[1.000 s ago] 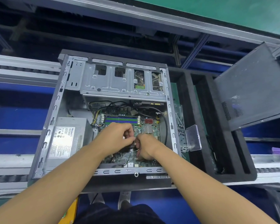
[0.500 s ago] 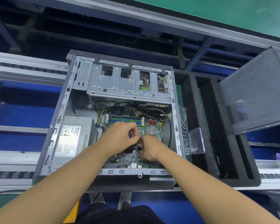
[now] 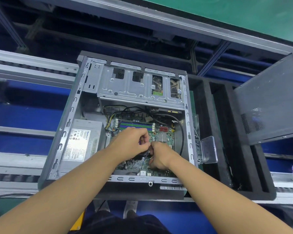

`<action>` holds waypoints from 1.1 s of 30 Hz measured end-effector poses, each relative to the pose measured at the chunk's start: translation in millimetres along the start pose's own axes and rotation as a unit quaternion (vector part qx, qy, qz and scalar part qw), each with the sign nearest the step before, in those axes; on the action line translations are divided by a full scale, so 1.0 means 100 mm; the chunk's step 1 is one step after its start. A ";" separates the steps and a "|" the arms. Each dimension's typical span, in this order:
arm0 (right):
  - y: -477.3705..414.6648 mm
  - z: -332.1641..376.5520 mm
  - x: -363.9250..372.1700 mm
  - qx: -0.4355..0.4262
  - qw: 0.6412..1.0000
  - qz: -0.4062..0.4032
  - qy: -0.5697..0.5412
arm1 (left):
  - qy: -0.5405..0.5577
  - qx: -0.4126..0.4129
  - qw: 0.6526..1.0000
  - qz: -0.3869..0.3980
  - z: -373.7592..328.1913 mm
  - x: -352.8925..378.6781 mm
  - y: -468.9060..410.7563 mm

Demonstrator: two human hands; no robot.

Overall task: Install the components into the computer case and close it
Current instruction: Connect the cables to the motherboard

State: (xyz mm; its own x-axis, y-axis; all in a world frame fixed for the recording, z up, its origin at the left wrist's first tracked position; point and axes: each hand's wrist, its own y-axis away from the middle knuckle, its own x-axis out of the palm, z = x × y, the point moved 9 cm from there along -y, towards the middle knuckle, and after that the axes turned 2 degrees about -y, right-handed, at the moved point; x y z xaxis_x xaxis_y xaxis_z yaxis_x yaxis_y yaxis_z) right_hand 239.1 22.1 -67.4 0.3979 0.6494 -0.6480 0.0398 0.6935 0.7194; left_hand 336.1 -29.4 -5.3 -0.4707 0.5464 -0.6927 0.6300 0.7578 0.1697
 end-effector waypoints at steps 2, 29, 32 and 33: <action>0.00 0.01 -0.01 -0.002 1.000 -0.004 0.002 | 0.001 -0.001 1.000 0.000 0.00 0.00 0.00; 0.01 0.00 0.01 0.008 1.000 0.011 0.026 | 0.002 -0.004 1.000 0.007 0.02 0.03 0.00; 0.00 -0.01 0.05 0.015 0.999 0.027 0.033 | 0.004 -0.002 1.000 0.009 0.02 0.03 0.00; -0.01 -0.01 0.05 0.015 0.999 0.027 0.033 | 0.003 -0.002 1.000 0.010 0.02 0.03 0.00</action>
State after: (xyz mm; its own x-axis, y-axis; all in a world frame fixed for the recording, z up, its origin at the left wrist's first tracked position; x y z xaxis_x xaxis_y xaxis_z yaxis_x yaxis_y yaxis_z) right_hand 239.9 25.5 -71.9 0.3396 0.7056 -0.6219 0.0481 0.6474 0.7607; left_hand 335.5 -28.4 -8.9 -0.4625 0.5637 -0.6844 0.6365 0.7484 0.1863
